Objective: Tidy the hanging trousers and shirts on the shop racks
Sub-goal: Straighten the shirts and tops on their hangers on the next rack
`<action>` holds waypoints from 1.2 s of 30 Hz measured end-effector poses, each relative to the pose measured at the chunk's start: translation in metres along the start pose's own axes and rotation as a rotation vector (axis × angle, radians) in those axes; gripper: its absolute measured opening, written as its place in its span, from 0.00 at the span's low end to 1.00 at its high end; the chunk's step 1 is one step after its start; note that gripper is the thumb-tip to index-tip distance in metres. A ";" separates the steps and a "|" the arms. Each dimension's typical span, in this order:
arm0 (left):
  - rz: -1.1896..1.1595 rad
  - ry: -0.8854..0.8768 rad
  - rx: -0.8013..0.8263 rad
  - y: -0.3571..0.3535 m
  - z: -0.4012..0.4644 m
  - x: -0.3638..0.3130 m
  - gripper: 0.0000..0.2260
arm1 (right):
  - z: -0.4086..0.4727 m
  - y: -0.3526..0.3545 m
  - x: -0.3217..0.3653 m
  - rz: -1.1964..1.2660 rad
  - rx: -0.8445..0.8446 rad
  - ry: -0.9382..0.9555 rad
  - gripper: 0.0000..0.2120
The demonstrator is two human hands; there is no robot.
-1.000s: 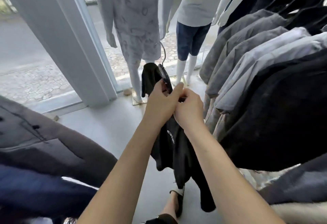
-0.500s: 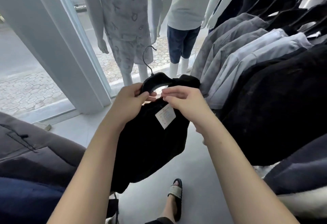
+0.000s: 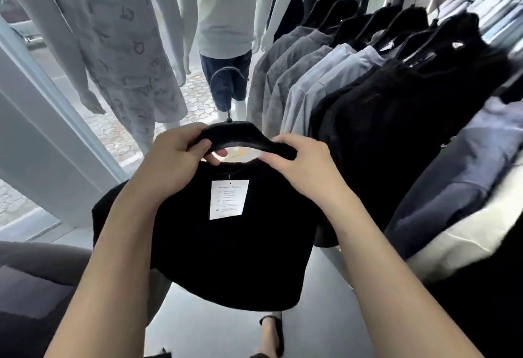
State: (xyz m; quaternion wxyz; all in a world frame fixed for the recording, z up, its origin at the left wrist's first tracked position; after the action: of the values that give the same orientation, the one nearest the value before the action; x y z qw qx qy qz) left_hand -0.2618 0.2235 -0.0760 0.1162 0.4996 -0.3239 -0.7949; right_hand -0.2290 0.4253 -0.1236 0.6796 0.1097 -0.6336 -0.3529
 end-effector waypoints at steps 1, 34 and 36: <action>-0.011 -0.028 0.013 -0.004 0.003 -0.006 0.12 | -0.001 0.008 -0.002 -0.010 -0.037 -0.008 0.12; -0.580 -0.380 0.362 -0.242 0.182 -0.222 0.11 | 0.004 0.287 -0.064 -0.212 -1.022 -0.386 0.11; -0.660 -0.377 0.393 -0.253 0.191 -0.234 0.13 | 0.005 0.288 -0.069 -0.226 -1.047 -0.406 0.12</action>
State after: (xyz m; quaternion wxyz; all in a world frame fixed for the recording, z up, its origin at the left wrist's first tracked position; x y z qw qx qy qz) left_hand -0.2820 0.6118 -0.0112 -0.3032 0.4349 -0.3076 -0.7901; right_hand -0.1324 0.6786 -0.0050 0.4659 -0.2446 -0.4765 -0.7043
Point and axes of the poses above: each hand's wrist, its own z-axis towards the middle knuckle, its own y-axis out of the back of the hand, x = y × z, the point moved 7 cm from there along z, towards the middle knuckle, and after that the axes turned 9 degrees about -y, right-handed, at the moved point
